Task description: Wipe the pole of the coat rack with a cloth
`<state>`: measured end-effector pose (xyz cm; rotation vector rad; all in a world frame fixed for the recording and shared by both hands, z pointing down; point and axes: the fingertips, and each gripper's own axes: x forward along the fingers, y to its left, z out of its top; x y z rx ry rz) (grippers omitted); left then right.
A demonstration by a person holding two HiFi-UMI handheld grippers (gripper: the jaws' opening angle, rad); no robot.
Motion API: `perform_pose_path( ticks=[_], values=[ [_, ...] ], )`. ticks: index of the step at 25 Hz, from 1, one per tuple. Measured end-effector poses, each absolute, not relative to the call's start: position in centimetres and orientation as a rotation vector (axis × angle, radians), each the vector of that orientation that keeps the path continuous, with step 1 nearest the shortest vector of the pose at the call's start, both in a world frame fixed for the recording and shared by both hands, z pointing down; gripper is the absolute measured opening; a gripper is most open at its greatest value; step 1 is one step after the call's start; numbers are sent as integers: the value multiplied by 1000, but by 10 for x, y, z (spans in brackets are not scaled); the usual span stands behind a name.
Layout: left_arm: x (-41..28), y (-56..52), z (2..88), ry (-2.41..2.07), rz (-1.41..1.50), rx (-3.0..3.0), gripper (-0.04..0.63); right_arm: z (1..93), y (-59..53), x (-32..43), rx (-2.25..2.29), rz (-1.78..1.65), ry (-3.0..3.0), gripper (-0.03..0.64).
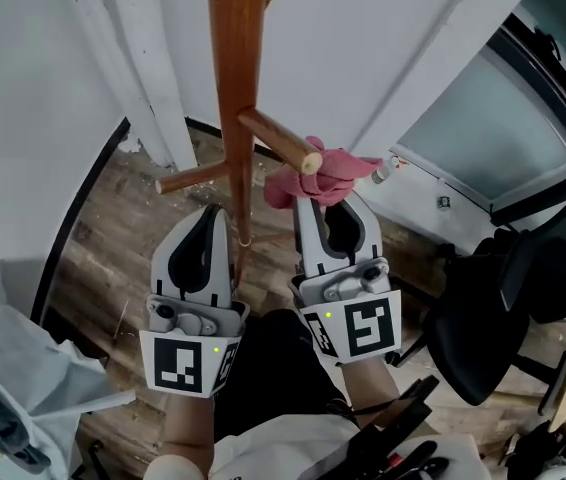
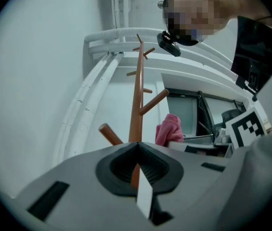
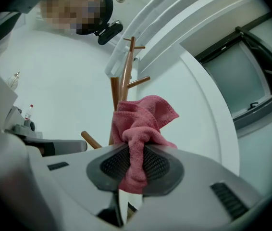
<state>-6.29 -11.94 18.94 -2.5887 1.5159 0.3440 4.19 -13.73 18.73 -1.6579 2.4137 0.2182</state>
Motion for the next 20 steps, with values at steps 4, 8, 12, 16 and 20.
perform_pose_path(
  ticks=[4, 8, 12, 16, 20],
  values=[
    [-66, -135, 204, 1501, 368, -2578, 14, 190, -147, 34, -1580, 287, 2418, 74],
    [-72, -147, 214, 1484, 424, -2585, 14, 193, -150, 27, -1490, 380, 2405, 74],
    [-76, -160, 222, 1449, 448, -2558, 14, 201, -155, 23, -1413, 489, 2390, 74],
    [-81, -168, 232, 1396, 454, -2565, 14, 212, -158, 21, -1352, 560, 2376, 74],
    [-83, -175, 238, 1366, 478, -2537, 14, 221, -158, 17, -1308, 661, 2372, 73]
  ],
)
